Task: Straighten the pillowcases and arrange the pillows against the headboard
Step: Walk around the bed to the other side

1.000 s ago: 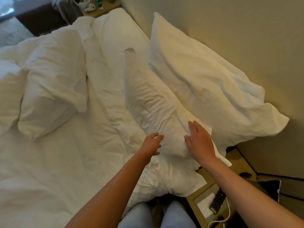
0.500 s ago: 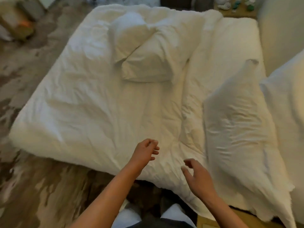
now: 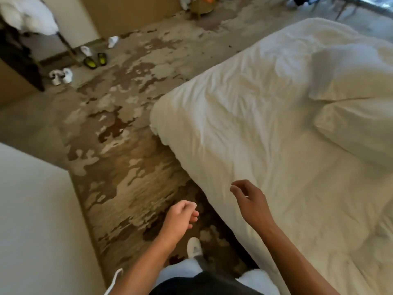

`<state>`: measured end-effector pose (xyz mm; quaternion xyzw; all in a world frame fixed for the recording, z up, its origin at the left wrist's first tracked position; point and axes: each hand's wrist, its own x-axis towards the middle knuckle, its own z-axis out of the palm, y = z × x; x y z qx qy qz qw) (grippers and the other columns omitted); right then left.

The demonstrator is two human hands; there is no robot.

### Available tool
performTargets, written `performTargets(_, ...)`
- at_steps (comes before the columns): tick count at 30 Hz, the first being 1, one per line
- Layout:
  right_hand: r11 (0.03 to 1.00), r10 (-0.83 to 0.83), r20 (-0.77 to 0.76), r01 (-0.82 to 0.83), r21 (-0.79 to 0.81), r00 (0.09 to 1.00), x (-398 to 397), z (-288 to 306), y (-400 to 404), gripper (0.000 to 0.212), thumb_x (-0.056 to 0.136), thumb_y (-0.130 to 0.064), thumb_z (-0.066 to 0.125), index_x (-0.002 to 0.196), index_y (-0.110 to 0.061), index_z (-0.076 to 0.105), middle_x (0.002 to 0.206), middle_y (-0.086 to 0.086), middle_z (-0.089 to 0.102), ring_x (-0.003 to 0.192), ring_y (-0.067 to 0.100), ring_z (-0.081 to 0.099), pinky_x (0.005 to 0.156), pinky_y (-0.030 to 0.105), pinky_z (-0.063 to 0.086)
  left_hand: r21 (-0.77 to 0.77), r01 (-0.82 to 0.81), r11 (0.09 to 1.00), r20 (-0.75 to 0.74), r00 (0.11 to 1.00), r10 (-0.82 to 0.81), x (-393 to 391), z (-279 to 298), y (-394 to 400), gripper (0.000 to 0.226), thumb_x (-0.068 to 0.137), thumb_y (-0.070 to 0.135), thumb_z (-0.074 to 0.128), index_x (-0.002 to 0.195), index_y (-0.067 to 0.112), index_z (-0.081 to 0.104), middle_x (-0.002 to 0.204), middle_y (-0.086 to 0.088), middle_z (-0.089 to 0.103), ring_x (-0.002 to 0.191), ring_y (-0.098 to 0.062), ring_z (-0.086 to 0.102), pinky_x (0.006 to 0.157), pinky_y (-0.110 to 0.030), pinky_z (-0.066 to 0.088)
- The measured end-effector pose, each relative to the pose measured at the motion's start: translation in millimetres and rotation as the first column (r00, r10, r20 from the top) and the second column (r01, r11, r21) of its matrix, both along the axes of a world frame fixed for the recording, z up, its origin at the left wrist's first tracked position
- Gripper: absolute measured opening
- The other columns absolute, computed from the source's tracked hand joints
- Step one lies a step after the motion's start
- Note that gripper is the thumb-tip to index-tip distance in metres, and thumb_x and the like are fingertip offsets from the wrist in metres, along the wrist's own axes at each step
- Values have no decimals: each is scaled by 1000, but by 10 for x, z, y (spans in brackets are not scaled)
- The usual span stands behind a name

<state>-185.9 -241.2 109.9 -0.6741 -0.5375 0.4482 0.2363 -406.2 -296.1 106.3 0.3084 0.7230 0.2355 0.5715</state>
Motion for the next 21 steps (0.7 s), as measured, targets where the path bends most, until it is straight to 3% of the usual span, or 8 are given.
performTargets(9,987,136,29,-133,-89,990,-1169,-246,683,12,104,-37,57,103,-39,68,100,-18,71,91,1,66,72,10,44,-57,-181,982,32,983,183,-1083,-15,526,22,101,38,54,98,27,72,91,7,77,87,-8,74,88,-39,61)
performTargets(14,980,156,67,-146,-135,986,-1530,-403,1404,10,102,-36,61,101,-36,71,95,-18,73,89,-1,67,73,13,45,-19,-214,977,97,972,215,-1488,-28,1475,24,101,38,54,98,24,74,90,4,78,87,-12,74,88,-42,62)
performTargets(18,972,187,56,-176,-156,981,-2044,-506,2244,12,101,-38,60,95,-40,71,88,-19,74,83,-6,67,71,14,46,57,-263,963,92,962,258,-2062,73,2420,24,100,42,55,99,27,74,90,7,78,86,-9,75,84,-36,63)
performTargets(21,958,226,31,-217,-186,974,-2589,-532,2955,14,101,-37,58,93,-39,69,91,-16,73,85,0,68,72,16,48,91,-303,949,65,952,298,-2619,215,3063,25,101,42,54,100,26,73,92,6,78,88,-11,75,83,-36,62)
